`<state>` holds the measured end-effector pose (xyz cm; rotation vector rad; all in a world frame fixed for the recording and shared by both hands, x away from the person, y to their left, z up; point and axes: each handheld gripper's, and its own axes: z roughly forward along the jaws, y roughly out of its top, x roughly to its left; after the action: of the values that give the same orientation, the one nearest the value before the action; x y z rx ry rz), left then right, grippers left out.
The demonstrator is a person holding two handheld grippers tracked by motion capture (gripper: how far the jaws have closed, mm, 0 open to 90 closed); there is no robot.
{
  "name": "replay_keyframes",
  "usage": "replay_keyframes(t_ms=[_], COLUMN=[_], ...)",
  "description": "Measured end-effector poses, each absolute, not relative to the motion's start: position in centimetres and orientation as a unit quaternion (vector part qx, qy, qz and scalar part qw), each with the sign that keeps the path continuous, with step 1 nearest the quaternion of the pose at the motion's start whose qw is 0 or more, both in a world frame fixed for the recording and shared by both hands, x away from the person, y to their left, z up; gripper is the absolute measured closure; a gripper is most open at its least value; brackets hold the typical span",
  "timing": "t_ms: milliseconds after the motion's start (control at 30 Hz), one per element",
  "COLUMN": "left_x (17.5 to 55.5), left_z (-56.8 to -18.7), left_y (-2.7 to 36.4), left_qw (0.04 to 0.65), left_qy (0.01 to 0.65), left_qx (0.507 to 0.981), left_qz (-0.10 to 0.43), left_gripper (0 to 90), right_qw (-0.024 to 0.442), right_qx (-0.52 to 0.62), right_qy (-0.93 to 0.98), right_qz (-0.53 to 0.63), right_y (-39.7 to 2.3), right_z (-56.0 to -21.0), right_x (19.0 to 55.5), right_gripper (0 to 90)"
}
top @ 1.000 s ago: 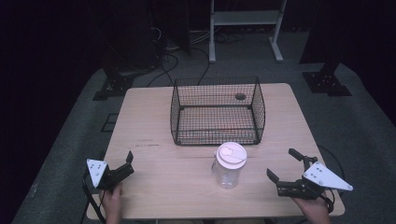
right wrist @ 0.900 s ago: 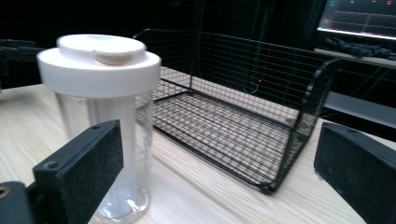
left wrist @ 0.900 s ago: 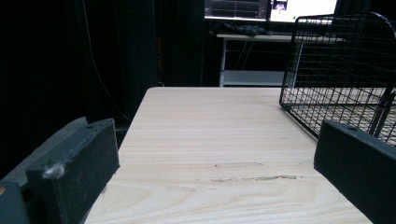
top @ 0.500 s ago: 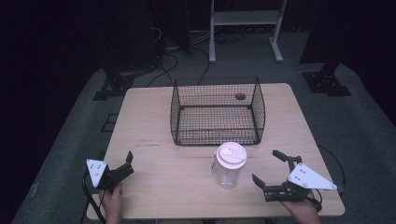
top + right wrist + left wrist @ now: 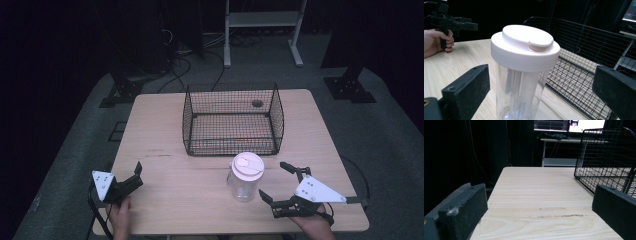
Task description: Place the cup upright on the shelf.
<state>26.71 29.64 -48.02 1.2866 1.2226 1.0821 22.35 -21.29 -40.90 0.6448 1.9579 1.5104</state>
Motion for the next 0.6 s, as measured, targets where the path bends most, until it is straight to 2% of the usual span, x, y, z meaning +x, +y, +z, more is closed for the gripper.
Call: replay_keyframes(t_ms=[600], left_x=[26.7], left_z=[-48.0], left_y=[29.6], left_qw=[0.507], left_qy=[0.506], left_qx=[0.533], left_qz=[0.45], left_gripper=[0.0], right_qw=[0.279], right_qx=[0.23], right_qy=[0.742], right_qz=[0.564], right_y=[-18.9], right_z=[-41.0], right_x=[23.0], right_gripper=[0.0])
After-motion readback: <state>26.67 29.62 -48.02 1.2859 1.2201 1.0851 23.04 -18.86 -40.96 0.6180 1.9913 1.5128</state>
